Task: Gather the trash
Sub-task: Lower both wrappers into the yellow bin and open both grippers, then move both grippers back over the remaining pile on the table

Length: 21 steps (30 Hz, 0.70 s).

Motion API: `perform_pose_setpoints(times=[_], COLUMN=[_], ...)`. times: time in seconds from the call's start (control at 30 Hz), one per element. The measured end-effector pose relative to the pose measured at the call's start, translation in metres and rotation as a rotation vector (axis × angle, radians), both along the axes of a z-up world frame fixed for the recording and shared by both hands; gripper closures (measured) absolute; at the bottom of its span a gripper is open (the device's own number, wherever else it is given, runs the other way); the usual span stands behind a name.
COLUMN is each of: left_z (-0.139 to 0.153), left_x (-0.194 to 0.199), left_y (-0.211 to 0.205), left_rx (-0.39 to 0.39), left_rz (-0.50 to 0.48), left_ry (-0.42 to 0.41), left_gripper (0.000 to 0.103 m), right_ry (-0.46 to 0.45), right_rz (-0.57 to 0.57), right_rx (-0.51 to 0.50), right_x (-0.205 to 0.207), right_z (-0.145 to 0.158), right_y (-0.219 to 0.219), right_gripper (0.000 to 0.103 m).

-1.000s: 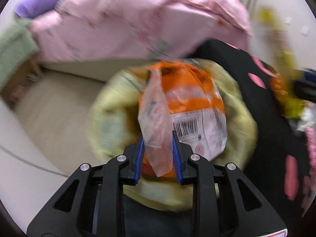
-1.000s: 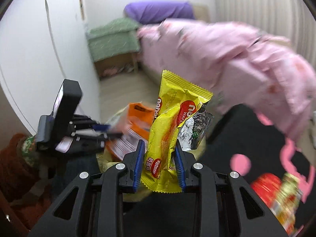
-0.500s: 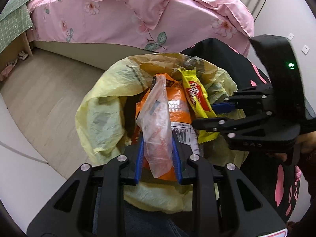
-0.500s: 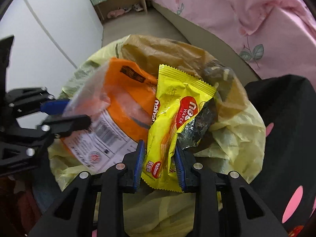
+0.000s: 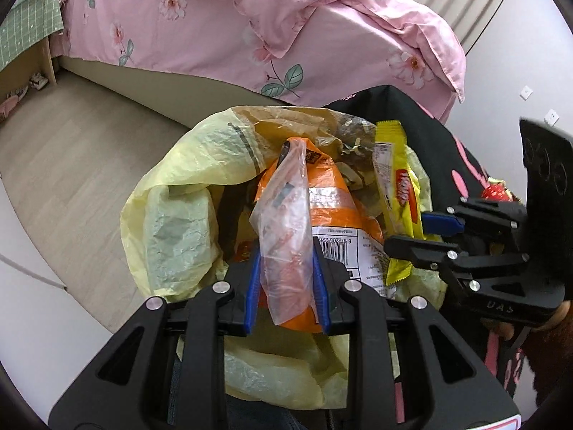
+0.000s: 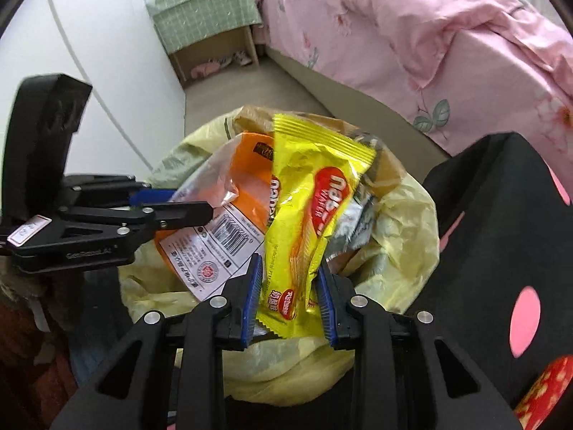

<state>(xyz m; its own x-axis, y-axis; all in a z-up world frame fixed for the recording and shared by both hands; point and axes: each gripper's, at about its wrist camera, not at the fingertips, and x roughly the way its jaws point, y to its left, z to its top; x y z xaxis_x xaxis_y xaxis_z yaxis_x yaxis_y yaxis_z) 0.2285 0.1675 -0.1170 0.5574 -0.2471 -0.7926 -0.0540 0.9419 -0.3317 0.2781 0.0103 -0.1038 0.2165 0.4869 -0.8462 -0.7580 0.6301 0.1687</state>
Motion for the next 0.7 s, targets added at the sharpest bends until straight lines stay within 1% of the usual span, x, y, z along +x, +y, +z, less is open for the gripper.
perform_pose_setpoints(times=[0.1,0.2,0.37,0.4,0.43,0.47,0.5,0.57,0.6,0.7], left_z=[0.001,0.001,0.006,0.008,0.011,0.016,0.02,0.027,0.031,0.044], left_x=[-0.001,-0.005,-0.011,-0.013,-0.015,-0.018,-0.021,-0.023,-0.024,-0.028], left_y=[0.001,0.0,0.003,0.007,0.012,0.018,0.022,0.028,0.03,0.038], left_rx=[0.009,0.023,0.021,0.001,-0.021,-0.047,-0.059,-0.056,-0.045,-0.025], left_rz=[0.021,0.021,0.032,0.049,0.066,0.084,0.098,0.124,0.142,0.205], left_ry=[-0.003,-0.001,-0.012,-0.023,-0.037,-0.054,-0.067,-0.088,-0.102,-0.133], left_gripper=[0.079,0.079,0.078,0.075,0.071,0.062,0.05,0.042,0.039,0.037], right_ry=[0.009,-0.01,0.004,0.003,-0.001,-0.005,-0.008,-0.007,-0.014,-0.041], right_rz=[-0.039,-0.051,-0.07,-0.072,-0.075,-0.079,-0.079,-0.07,-0.066,-0.073], right_rx=[0.041,0.045,0.052,0.05,0.047,0.044,0.048,0.065,0.065,0.079], right_x=[-0.003,-0.007,-0.006,-0.005,-0.006,-0.006,-0.006,-0.01,-0.011,-0.016], right_z=[0.001,0.002,0.001,0.001,0.001,0.001,0.002,0.005,0.006,0.015], right_y=[-0.006,-0.007,-0.004,-0.003,-0.002,-0.002,-0.001,-0.003,-0.003,-0.01], right_gripper=[0.074,0.074,0.074,0.073,0.068,0.065,0.059,0.054,0.048,0.047])
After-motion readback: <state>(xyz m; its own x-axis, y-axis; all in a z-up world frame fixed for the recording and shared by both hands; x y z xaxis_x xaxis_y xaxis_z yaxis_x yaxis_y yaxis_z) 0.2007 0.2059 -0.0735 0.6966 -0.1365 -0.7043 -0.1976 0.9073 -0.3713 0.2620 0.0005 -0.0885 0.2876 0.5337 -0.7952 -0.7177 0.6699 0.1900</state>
